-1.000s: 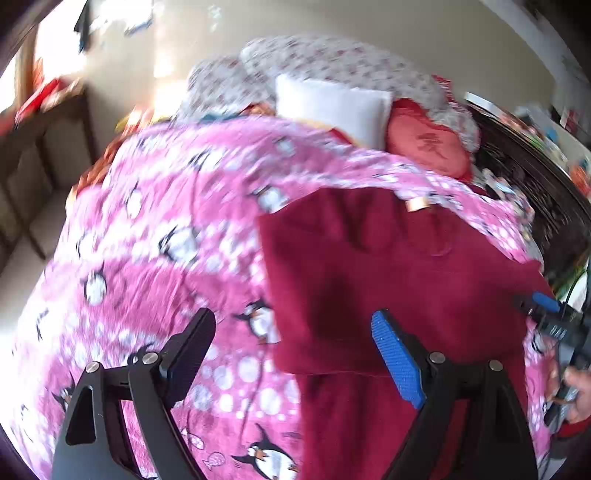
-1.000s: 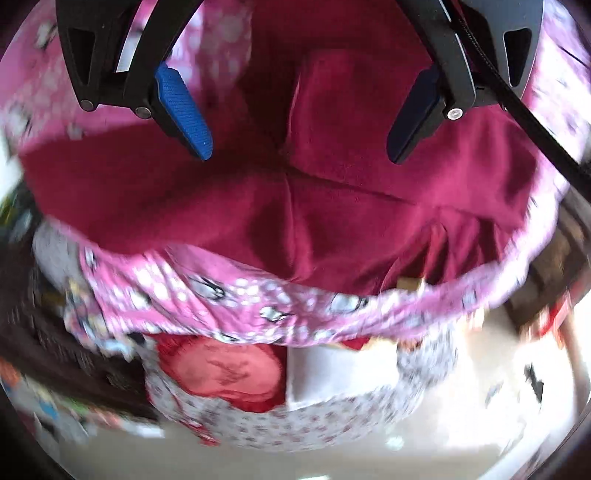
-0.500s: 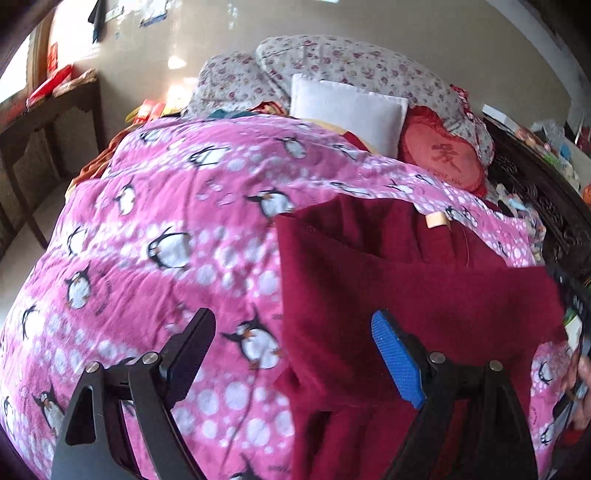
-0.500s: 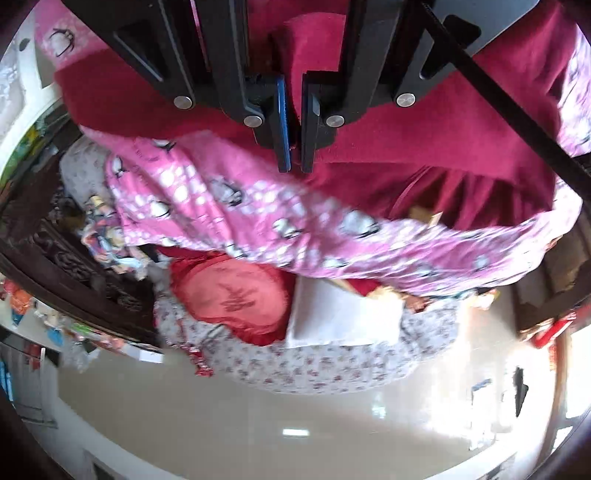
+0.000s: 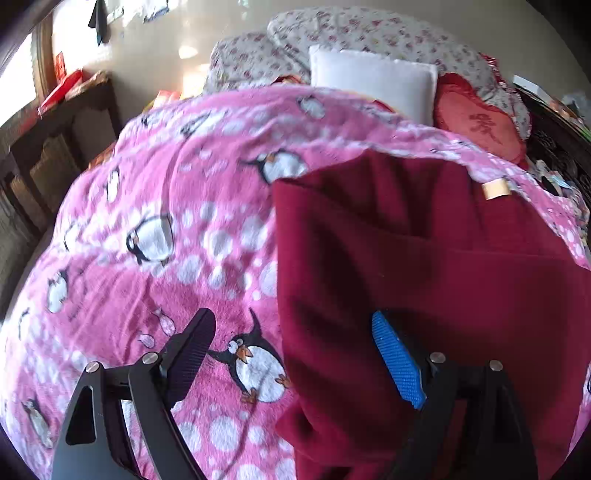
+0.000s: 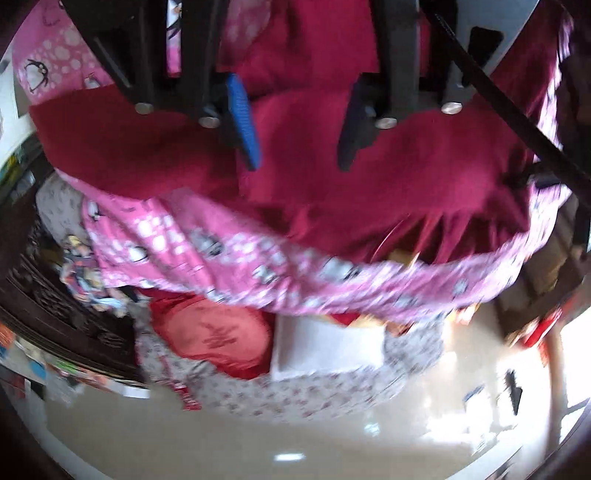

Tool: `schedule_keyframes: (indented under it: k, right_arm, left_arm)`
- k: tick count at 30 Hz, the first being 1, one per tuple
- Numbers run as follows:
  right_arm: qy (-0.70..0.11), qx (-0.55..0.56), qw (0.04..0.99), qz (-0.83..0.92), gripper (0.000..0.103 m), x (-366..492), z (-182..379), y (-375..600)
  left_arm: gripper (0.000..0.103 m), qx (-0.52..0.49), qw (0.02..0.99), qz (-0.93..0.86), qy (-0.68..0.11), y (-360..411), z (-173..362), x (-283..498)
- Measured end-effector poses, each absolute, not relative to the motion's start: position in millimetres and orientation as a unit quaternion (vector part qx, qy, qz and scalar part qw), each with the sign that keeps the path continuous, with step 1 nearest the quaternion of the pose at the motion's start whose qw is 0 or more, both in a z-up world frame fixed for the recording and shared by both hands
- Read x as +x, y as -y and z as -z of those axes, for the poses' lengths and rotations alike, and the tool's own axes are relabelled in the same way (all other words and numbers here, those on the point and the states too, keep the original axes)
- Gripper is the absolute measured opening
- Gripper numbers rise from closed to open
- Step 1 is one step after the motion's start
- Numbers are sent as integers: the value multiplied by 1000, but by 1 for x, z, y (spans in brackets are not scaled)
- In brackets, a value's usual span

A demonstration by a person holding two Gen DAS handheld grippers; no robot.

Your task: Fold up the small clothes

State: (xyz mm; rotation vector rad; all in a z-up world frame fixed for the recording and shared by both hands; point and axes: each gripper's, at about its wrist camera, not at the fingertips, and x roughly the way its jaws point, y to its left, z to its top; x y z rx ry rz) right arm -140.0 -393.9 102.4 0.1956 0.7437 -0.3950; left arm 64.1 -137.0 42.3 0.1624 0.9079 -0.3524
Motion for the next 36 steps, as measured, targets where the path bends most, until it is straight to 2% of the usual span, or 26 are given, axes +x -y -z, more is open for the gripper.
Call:
schedule_keyframes:
  k: [3,6,9,12,19,20,22,24,30,36]
  right_arm:
    - [-400,94,890,199,31,-130,-66,393]
    - [-384,115,894,200,31,-140,-66,394]
    - [-376,140,893,203,36,-159,-79,401]
    - [-363,159,889,230,49,-183,-86,417]
    - [-347,215,873,267,50,-222,-85,452]
    - [-345,224,869,276,52,-230,-84,456]
    - [-333,254,863,282,74,-249,-78,466]
    - [-324,285,856,285,81,-264,-70,479]
    - [-293,343,819,355,81,-323,-64,530]
    - [-268,416,793,356,81,-339,-44,573]
  left_arm:
    - [89,57,875,167,-451,135,-32,74]
    - [89,52,873,166,-456,135,-33,75]
    - [89,64,879,161,-445,130,-45,64]
    - [89,51,883,170,-434,122,-59,51]
    - [89,45,879,219,-421,128,-81,10]
    - [89,48,875,231,-422,133,-81,4]
    - [89,56,872,242,-423,142,-80,0]
    - [89,74,869,242,-425,155,-72,-2]
    - [89,89,854,219,-464,169,-40,10]
    - [89,89,854,217,-464,172,-42,9]
